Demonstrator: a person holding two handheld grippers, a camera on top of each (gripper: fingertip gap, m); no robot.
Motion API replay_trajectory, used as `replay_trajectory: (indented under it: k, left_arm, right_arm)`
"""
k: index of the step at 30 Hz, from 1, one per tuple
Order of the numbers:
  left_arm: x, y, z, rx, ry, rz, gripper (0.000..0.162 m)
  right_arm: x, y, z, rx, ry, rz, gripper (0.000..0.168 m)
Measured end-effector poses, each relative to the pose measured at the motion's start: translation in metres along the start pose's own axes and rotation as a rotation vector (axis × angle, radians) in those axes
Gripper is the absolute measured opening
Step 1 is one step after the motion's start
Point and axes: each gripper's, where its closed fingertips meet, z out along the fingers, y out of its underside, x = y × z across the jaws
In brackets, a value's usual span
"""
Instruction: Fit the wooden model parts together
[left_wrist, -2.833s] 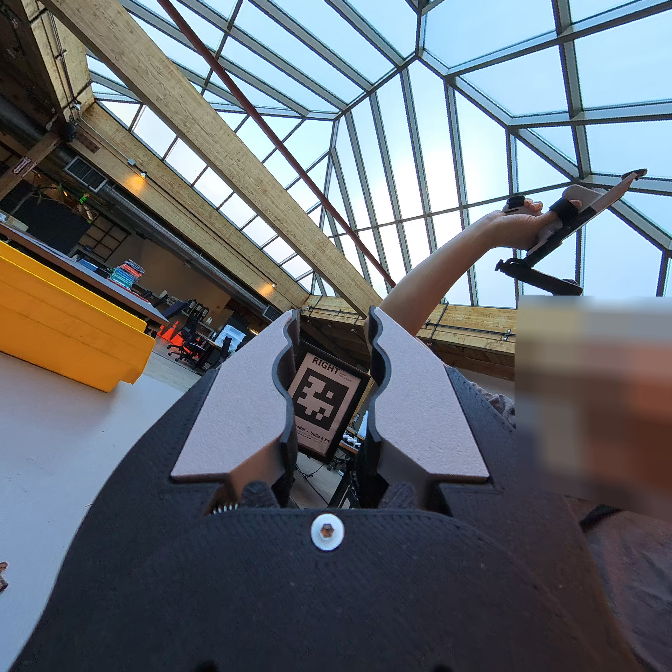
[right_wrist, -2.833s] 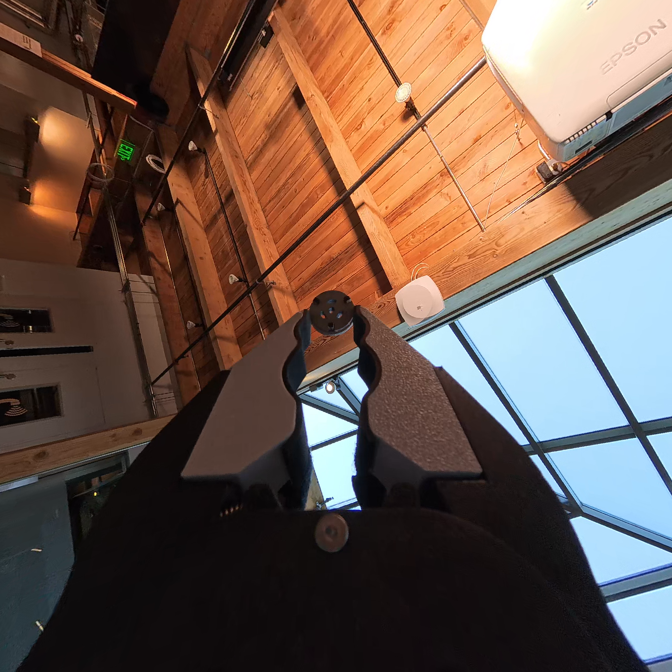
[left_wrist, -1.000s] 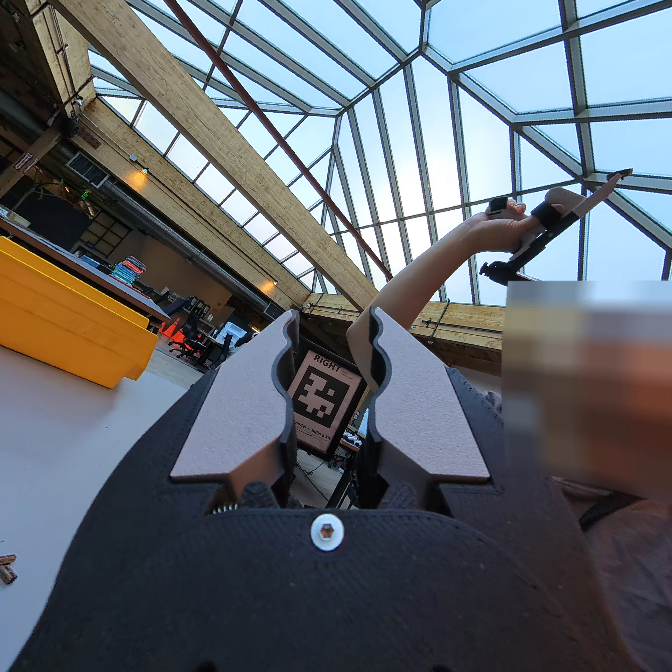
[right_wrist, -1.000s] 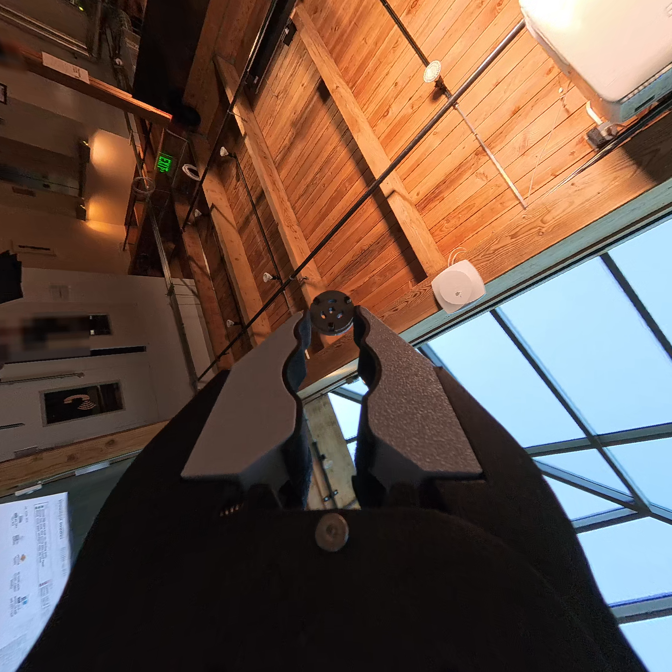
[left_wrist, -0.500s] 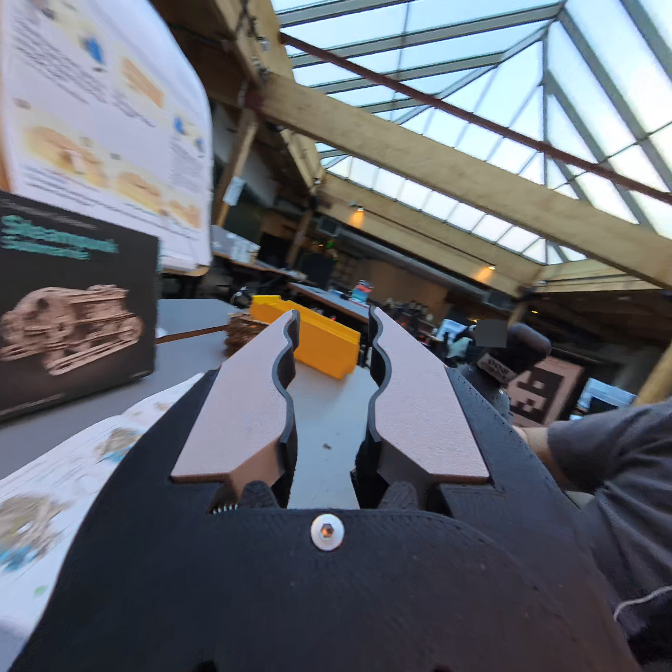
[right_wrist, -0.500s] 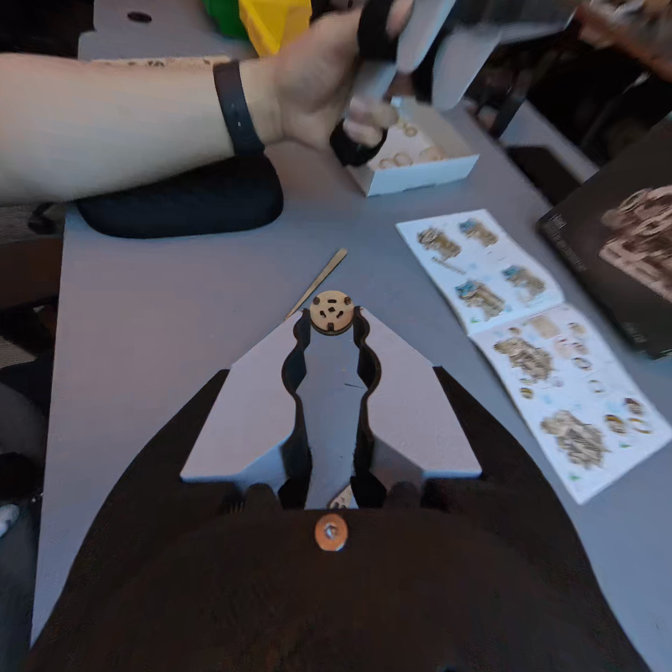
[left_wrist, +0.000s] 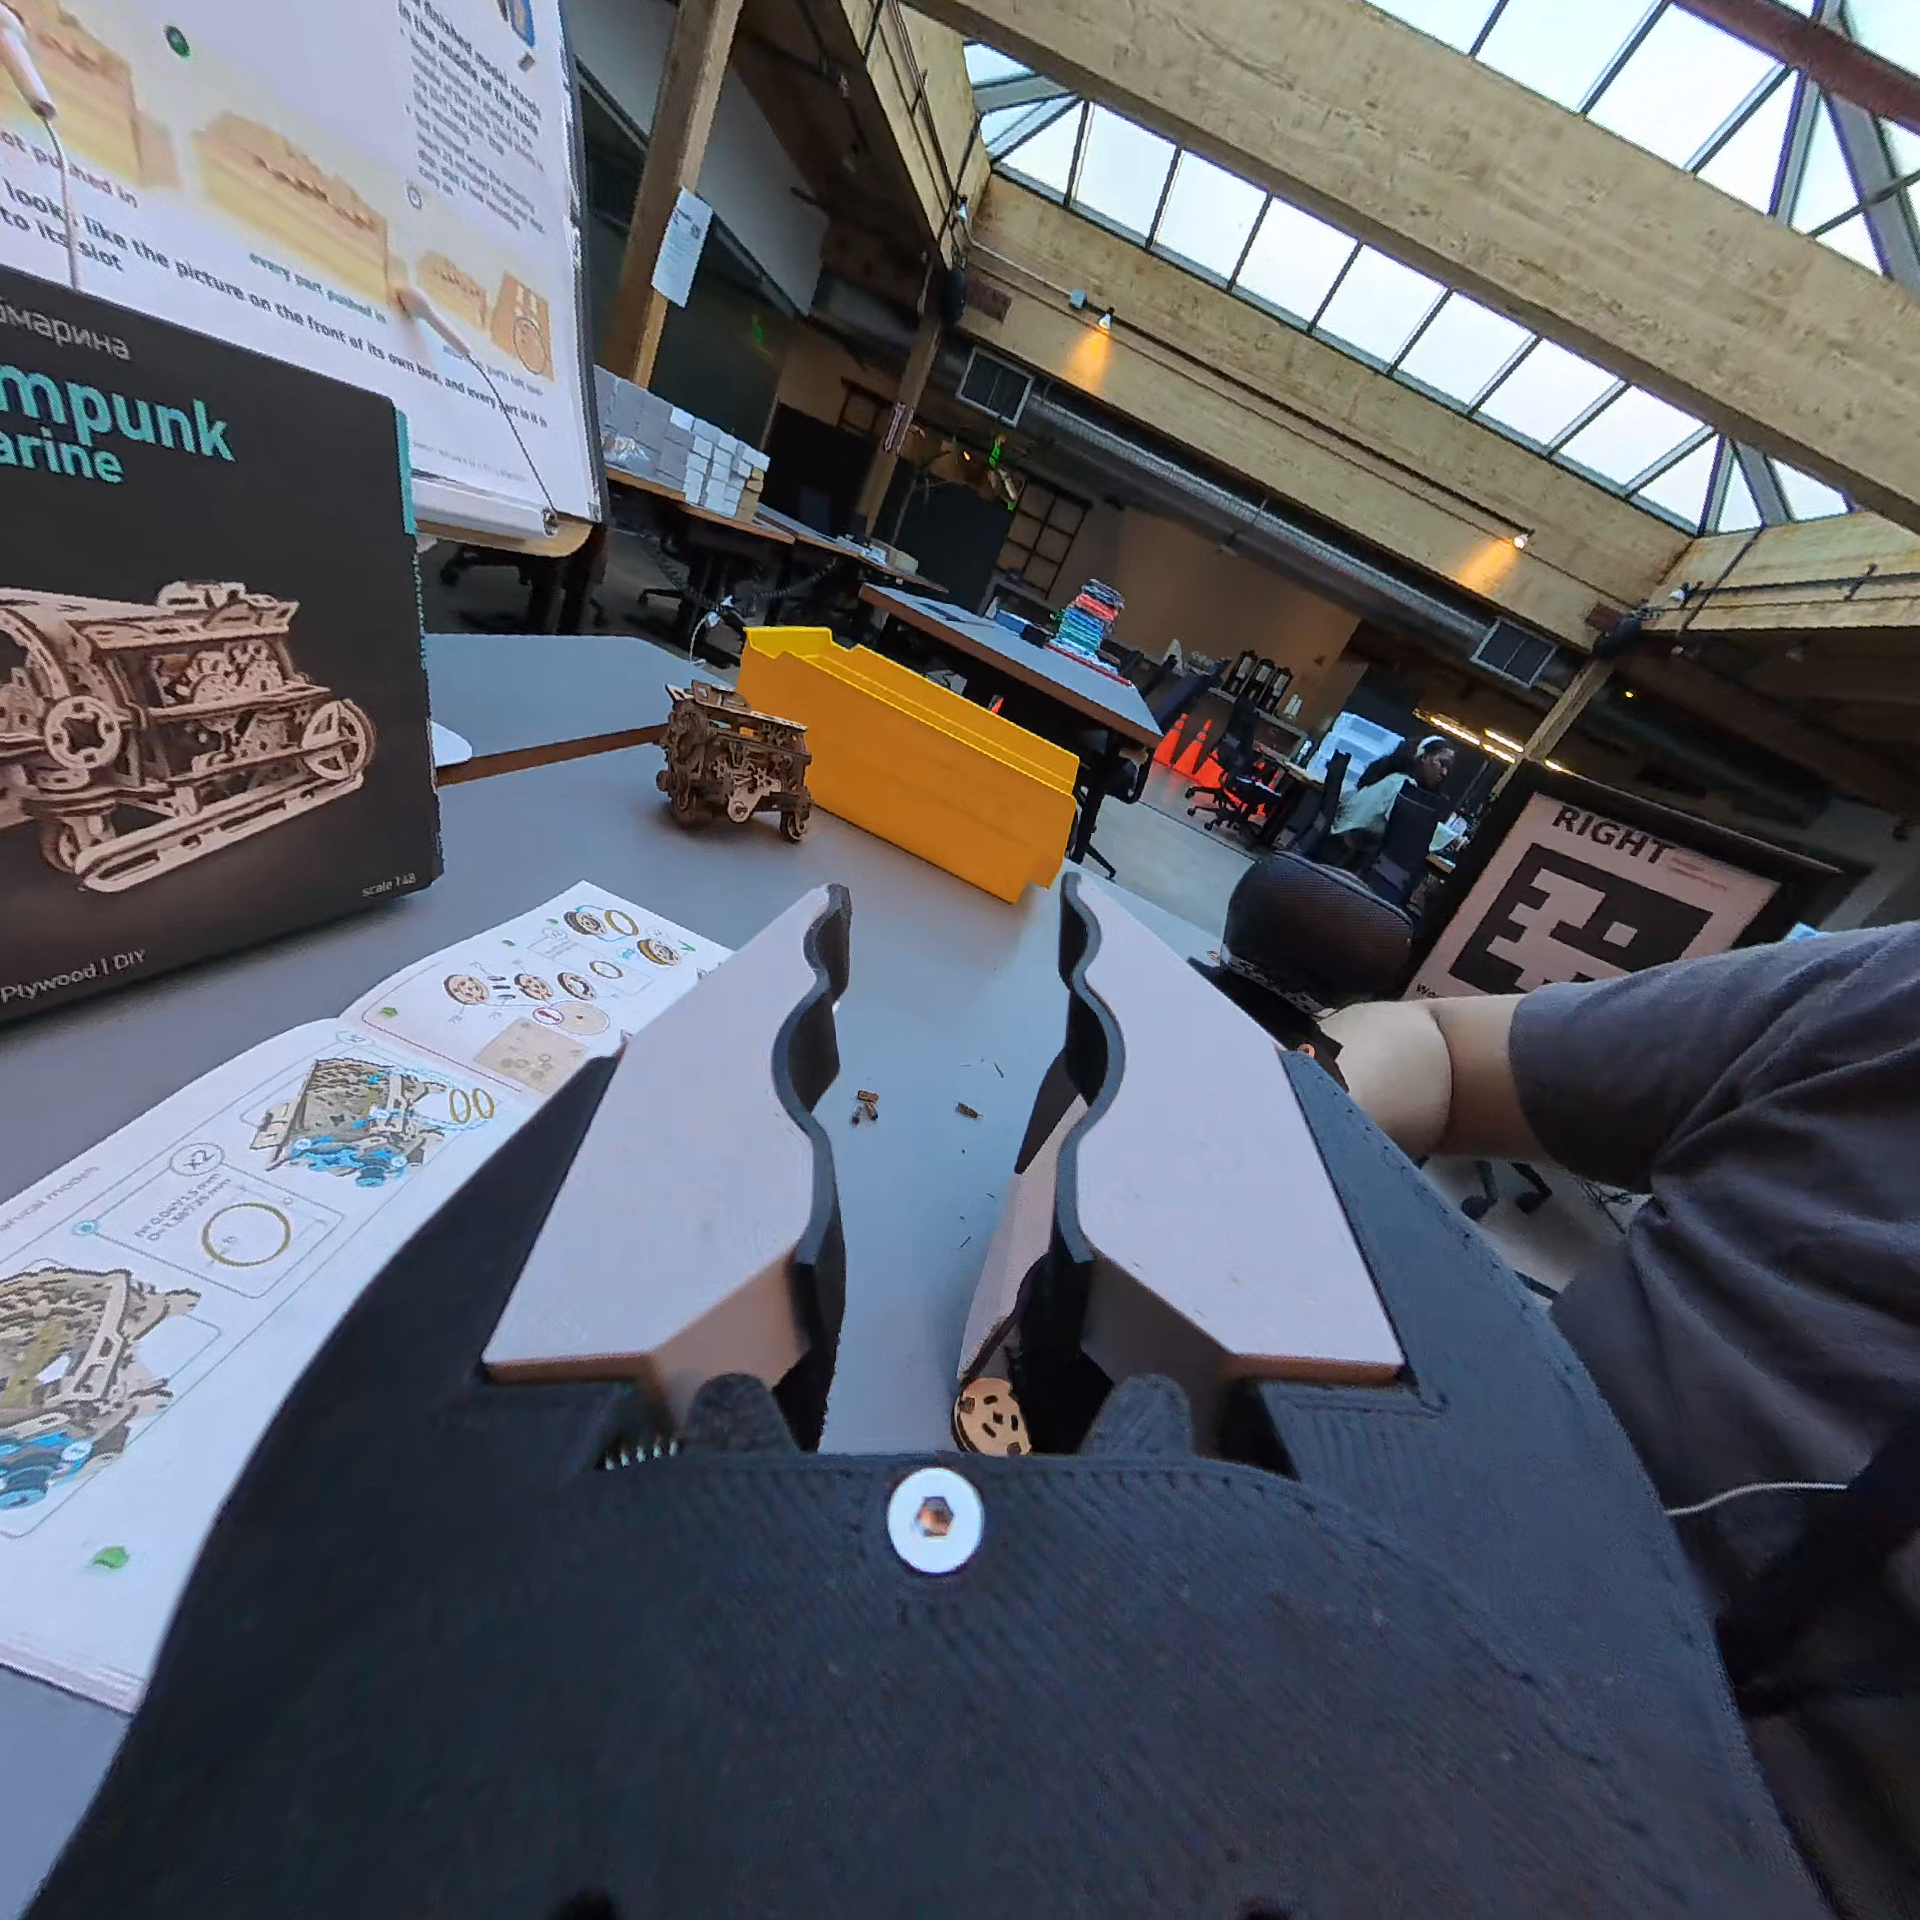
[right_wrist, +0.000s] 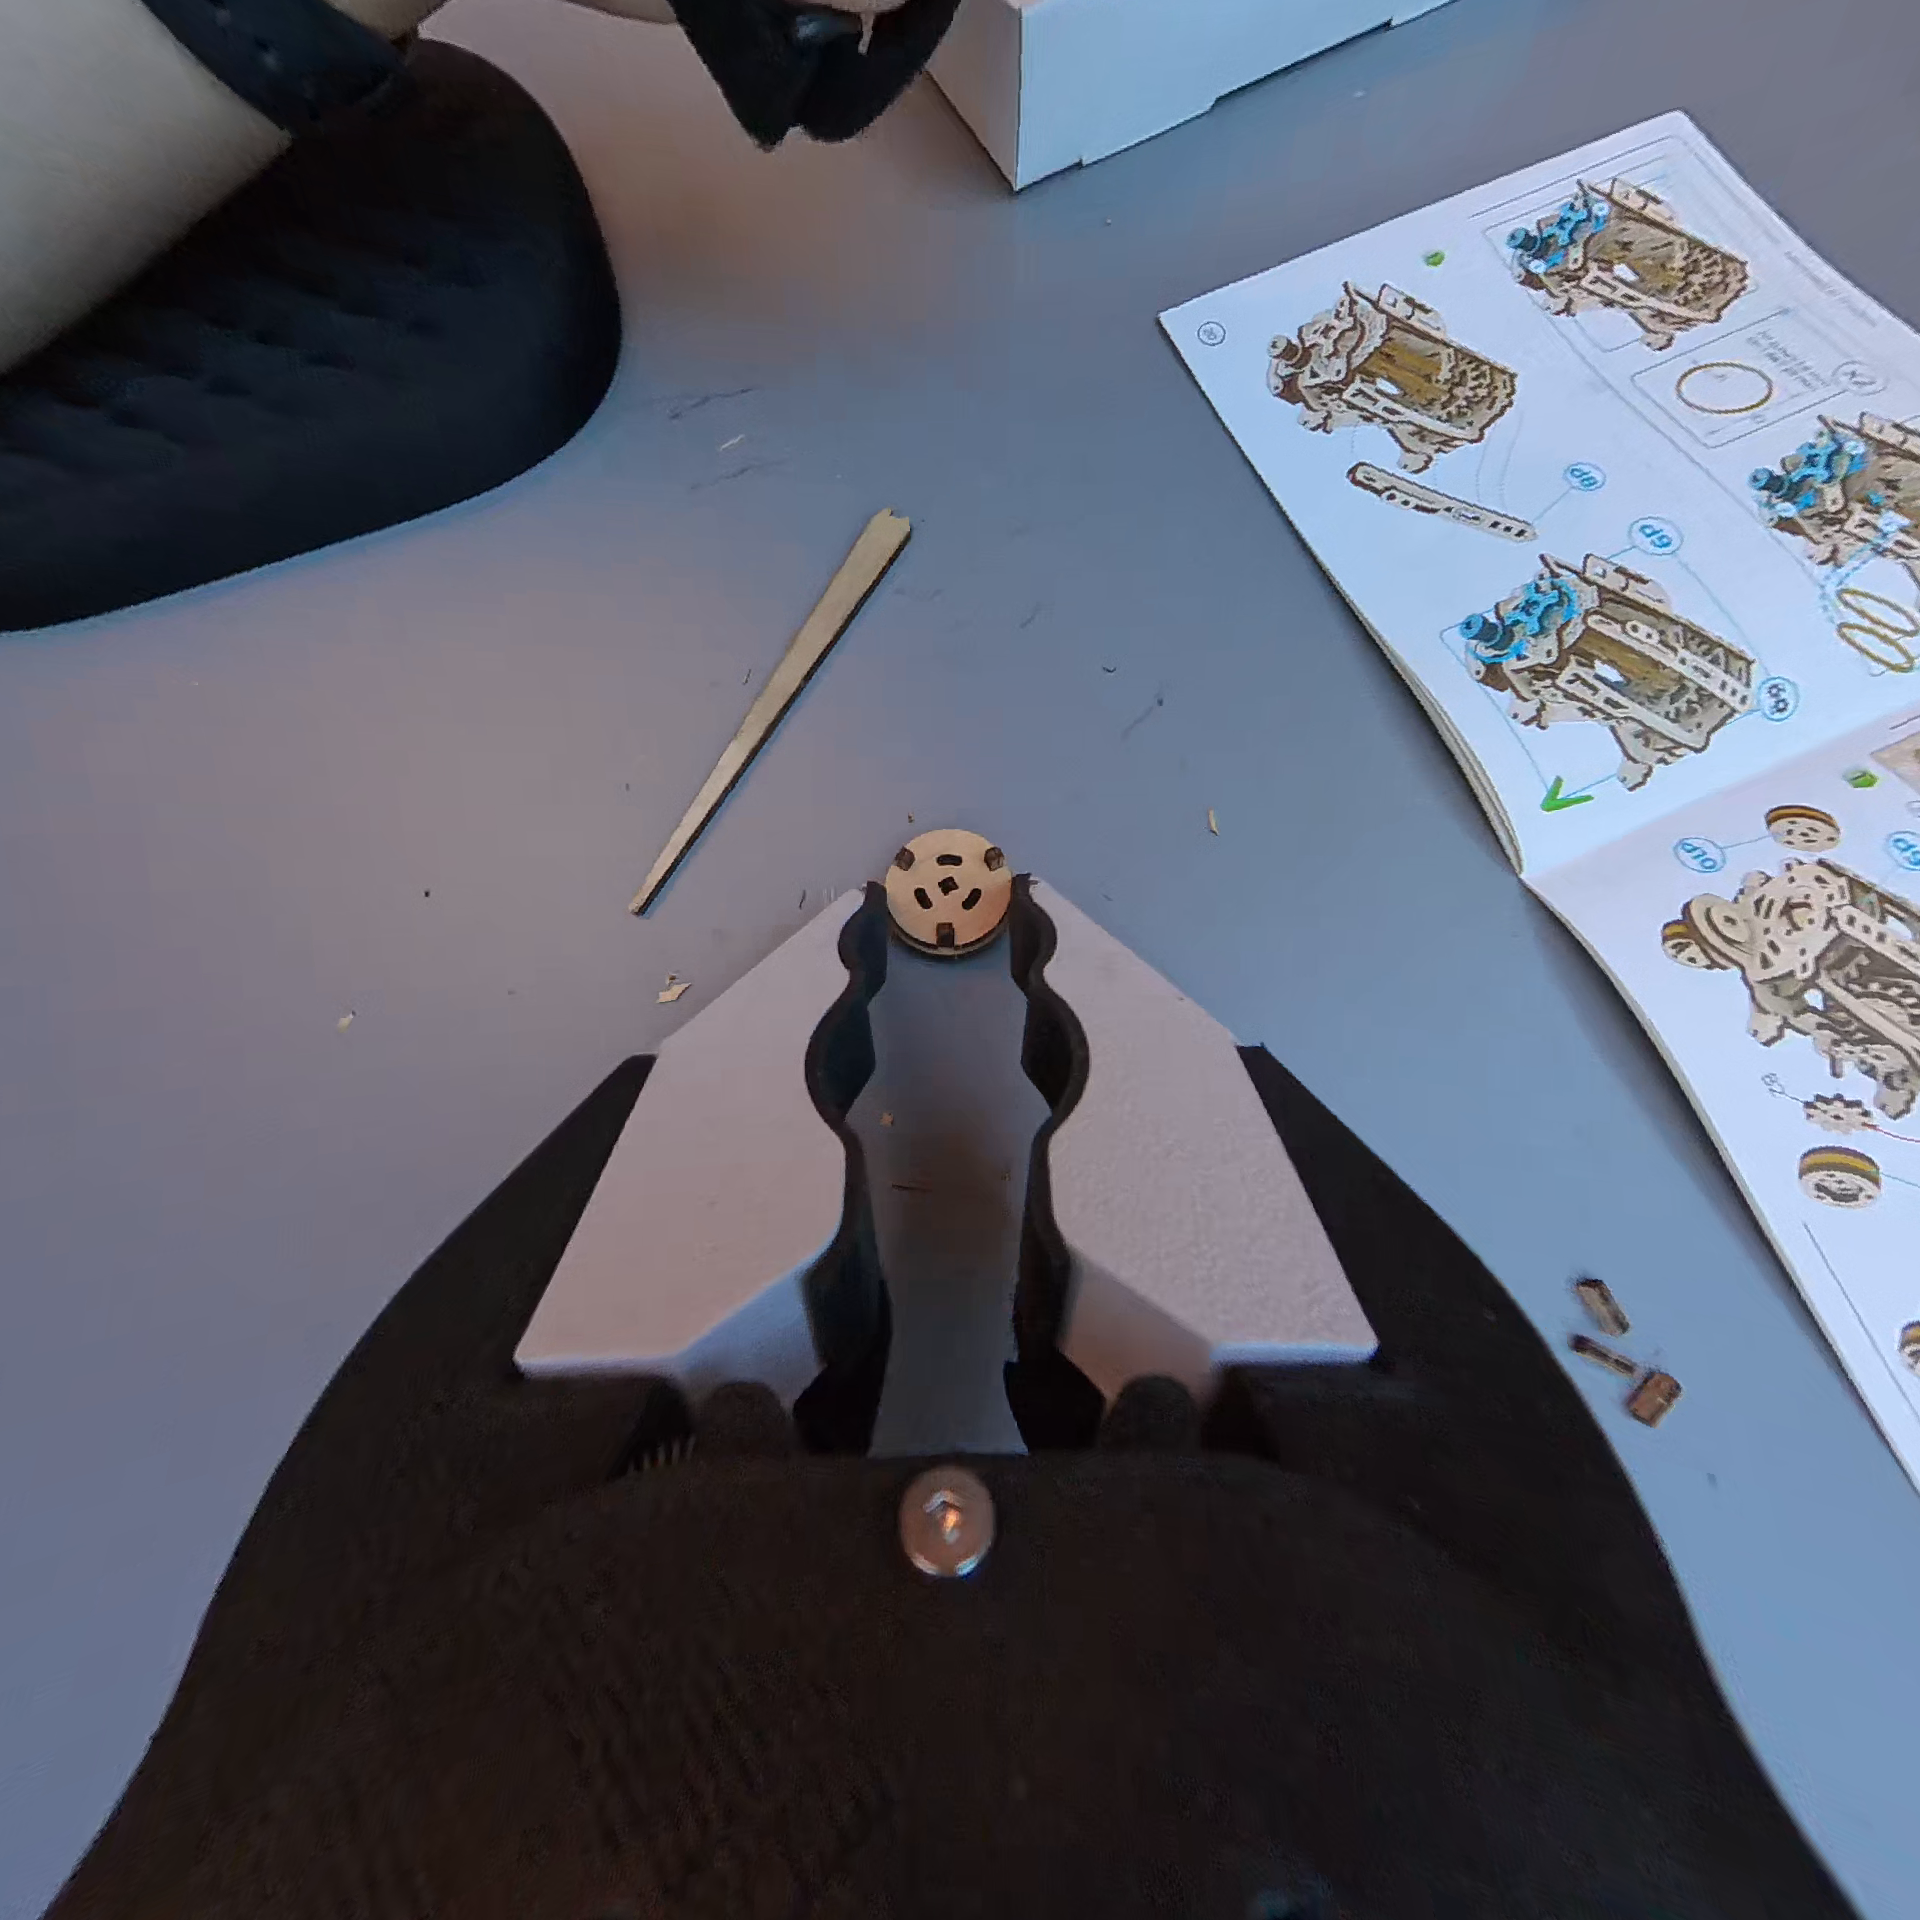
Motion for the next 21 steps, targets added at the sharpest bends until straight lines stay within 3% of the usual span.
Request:
replay_trajectory:
  k: [10, 14, 16, 19, 21]
  left_arm:
    - [0.007, -0.002, 0.003, 0.011, 0.037, -0.035, 0.041]
    - [0.004, -0.006, -0.002, 0.029, 0.027, -0.041, 0.041]
    - [0.001, -0.004, -0.004, 0.014, 0.013, -0.036, 0.041]
    - [0.0, -0.001, -0.005, -0.009, 0.006, -0.028, 0.041]
    - [0.0, -0.003, -0.006, 0.004, 0.011, -0.034, 0.041]
  right_arm:
    - [-0.009, 0.0, -0.008, 0.064, -0.075, 0.024, 0.031]
    - [0.022, -0.011, -0.031, 0.175, 0.026, 0.0, 0.024]
    - [0.02, -0.017, -0.035, 0.212, -0.025, -0.021, 0.022]
    - [-0.003, -0.011, -0.024, 0.17, -0.128, -0.046, 0.028]
    - [-0.008, -0.002, -0.013, 0.104, -0.088, -0.104, 0.031]
